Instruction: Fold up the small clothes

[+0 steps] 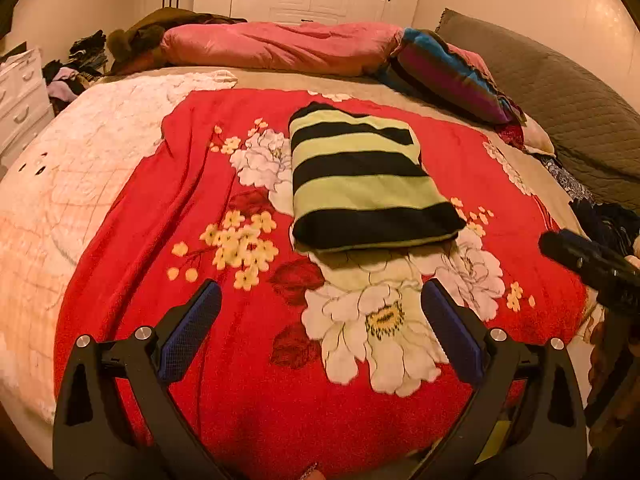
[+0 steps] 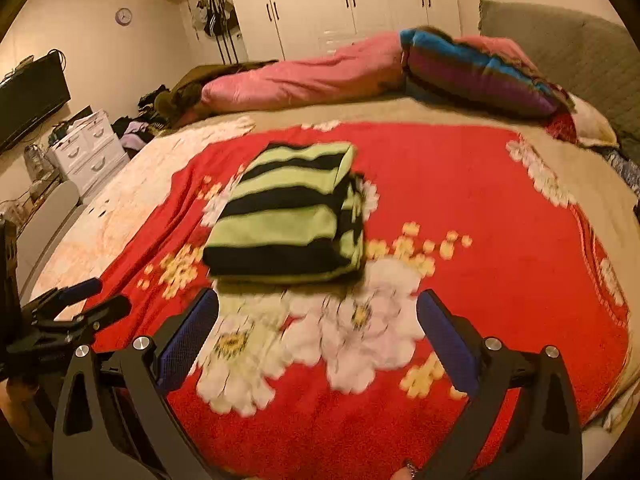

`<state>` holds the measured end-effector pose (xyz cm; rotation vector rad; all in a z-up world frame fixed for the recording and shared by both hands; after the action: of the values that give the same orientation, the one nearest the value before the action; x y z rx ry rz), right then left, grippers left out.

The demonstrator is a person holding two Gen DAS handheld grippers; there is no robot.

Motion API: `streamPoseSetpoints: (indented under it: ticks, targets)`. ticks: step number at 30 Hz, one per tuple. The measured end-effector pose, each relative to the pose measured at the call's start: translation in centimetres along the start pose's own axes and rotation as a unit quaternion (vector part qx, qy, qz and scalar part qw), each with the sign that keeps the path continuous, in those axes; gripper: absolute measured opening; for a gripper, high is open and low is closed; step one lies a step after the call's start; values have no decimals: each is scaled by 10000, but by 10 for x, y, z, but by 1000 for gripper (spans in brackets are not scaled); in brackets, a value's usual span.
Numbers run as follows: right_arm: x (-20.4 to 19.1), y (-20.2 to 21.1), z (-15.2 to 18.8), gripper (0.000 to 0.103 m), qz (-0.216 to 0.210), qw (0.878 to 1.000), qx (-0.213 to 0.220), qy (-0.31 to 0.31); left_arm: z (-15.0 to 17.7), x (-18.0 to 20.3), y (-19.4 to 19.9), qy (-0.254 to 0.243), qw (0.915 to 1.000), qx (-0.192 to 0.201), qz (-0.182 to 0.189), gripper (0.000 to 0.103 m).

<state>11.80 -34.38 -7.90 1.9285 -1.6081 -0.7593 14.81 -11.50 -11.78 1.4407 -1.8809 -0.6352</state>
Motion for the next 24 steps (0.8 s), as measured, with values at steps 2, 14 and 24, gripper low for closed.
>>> streamPoseSetpoints:
  ticks: [2,14,24]
  targets:
    - [-4,0,9,99,48,9999,-87,77,5,-2,1,44,10000,-58,23,94]
    - [-15,-1,19,99,-10,9996,-211,192,7,-9,4,244,9997,-75,-31,94]
    - [-15,-1,19,99,10,9996,-225,192,8,-12,2,234,9996,-88,-107,94]
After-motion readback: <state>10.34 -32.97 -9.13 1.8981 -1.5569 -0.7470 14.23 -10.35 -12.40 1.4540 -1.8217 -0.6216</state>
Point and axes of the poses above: each gripper's, at about its wrist camera, not at the fingertips, and y roughly against the way its jaws point, x to its right, z to its underside, the point moved 10 cm from there along -y, roughly the way its jaws point, and after that the axes turned 6 degrees about y, right-handed, at the moved point
